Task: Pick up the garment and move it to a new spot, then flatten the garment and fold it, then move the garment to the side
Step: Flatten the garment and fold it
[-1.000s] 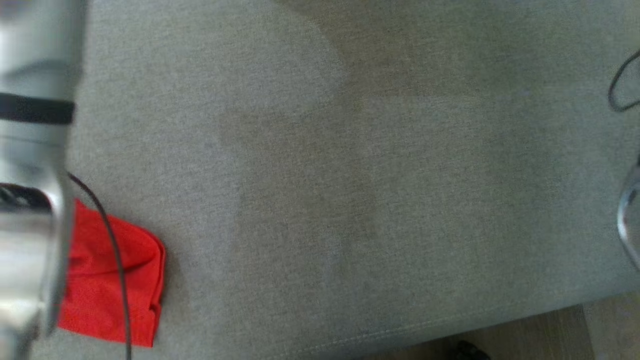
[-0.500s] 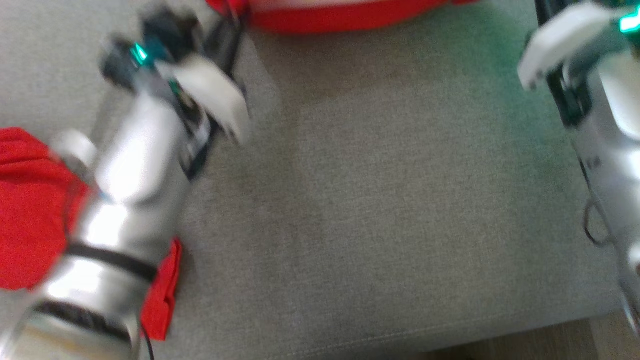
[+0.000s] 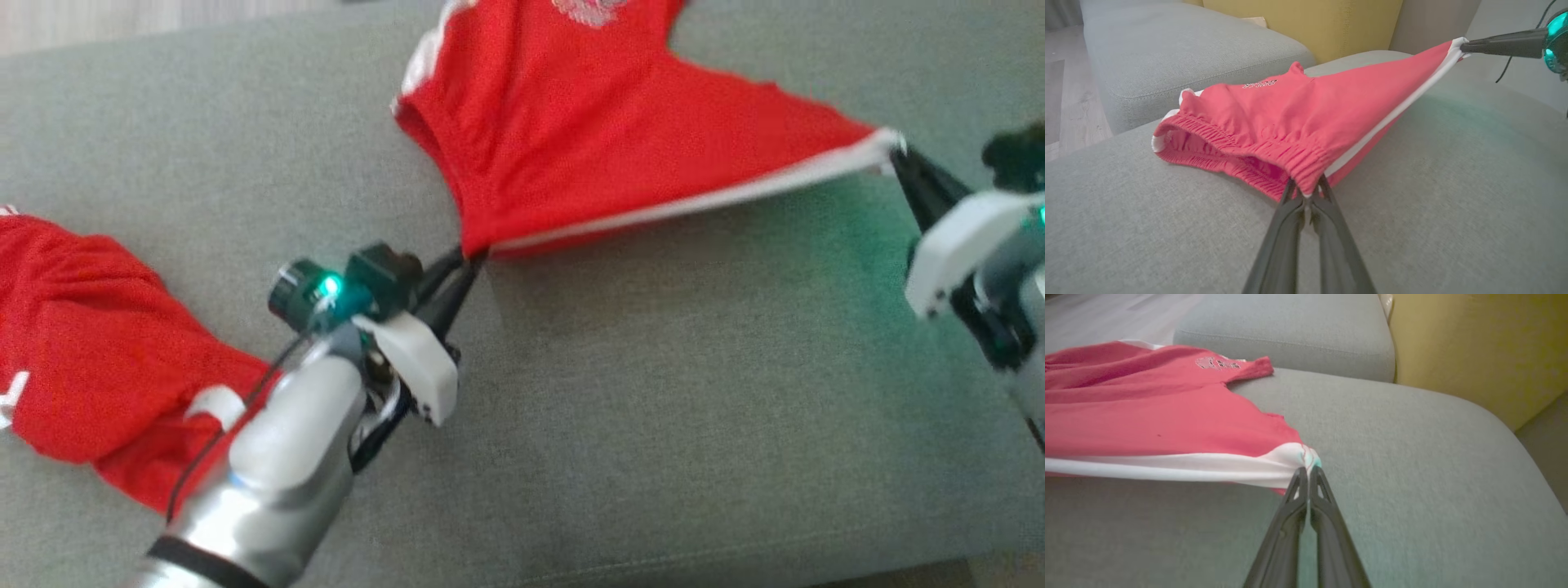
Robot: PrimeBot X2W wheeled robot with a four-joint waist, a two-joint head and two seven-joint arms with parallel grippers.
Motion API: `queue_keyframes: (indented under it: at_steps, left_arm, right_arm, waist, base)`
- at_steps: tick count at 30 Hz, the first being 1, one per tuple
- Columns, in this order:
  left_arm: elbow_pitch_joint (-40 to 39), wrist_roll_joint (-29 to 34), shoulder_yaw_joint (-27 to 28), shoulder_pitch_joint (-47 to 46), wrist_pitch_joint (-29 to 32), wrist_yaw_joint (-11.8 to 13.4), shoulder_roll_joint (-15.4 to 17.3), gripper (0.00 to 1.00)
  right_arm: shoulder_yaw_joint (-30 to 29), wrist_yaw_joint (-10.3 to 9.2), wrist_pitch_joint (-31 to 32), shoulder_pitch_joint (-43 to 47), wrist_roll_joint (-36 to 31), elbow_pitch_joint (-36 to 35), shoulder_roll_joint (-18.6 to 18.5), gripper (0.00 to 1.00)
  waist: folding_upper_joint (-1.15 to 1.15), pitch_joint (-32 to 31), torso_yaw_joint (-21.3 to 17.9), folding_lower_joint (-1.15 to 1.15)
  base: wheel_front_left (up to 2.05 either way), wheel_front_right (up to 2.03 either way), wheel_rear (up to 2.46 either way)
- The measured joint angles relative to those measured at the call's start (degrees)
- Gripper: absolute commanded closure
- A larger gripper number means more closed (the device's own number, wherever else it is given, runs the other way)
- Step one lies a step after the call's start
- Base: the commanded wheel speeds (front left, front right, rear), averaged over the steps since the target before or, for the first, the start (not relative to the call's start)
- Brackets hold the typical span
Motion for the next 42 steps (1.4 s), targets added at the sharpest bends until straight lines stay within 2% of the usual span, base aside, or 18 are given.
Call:
queue_keyframes:
  at_steps: [10,15,19,22,27,30,38,42]
  left_arm:
    - [-3.38,-0.01,-4.59,8.17,0.01,0.00,1.47,1.00]
    - [-8.31,-1.10,-6.68,14.37,1.63,0.01,2.47,1.00]
    - [-14.14,-1.99,-8.03,19.44,4.34,0.46,4.15,1.00]
    - [-18.73,-2.02,-8.64,21.87,6.17,1.37,5.19,1.00]
    - [-23.08,-2.47,-7.42,20.74,7.40,3.14,6.01,1.00]
    - [-24.20,-2.49,-6.36,18.52,7.73,3.87,6.34,1.00]
    - [-24.90,-2.43,-4.77,12.61,8.48,4.13,5.94,1.00]
    - [-23.43,-1.98,-4.69,9.11,8.45,4.12,4.71,1.00]
  right_arm:
    - [2.32,0.00,7.28,12.07,4.27,-10.66,-7.32,1.00]
    - [2.01,0.00,12.88,19.23,6.97,-17.13,-12.14,1.00]
    - [-1.32,0.00,18.69,26.41,9.11,-23.38,-15.30,1.00]
    - [-5.68,0.00,20.60,30.55,9.34,-27.67,-17.26,1.00]
    - [-12.78,0.00,22.99,31.26,5.88,-33.33,-17.16,1.00]
    - [-14.91,0.00,24.40,30.23,2.59,-35.82,-15.92,1.00]
    - [-15.38,0.00,26.37,20.98,-2.25,-36.98,-13.68,1.00]
    - [-13.40,0.00,26.29,14.69,-3.93,-34.54,-13.65,1.00]
  waist:
    - [0.00,-5.43,-0.22,0.00]
    - [0.00,-8.36,-0.47,0.00]
    - [0.00,-10.22,-0.53,0.00]
    - [0.00,-10.57,-0.23,0.00]
    - [0.00,-9.30,0.58,0.00]
    - [0.00,-8.09,1.32,0.00]
    - [0.00,-4.35,3.57,0.00]
    - [0.00,-1.76,5.03,0.00]
  base:
    - [0.00,0.00,0.00]
    - [0.00,0.00,0.00]
    - [0.00,0.00,0.00]
    - [0.00,0.00,0.00]
    - [0.00,0.00,0.00]
    - [0.00,0.00,0.00]
    - [0.00,0.00,0.00]
    - [0.00,0.00,0.00]
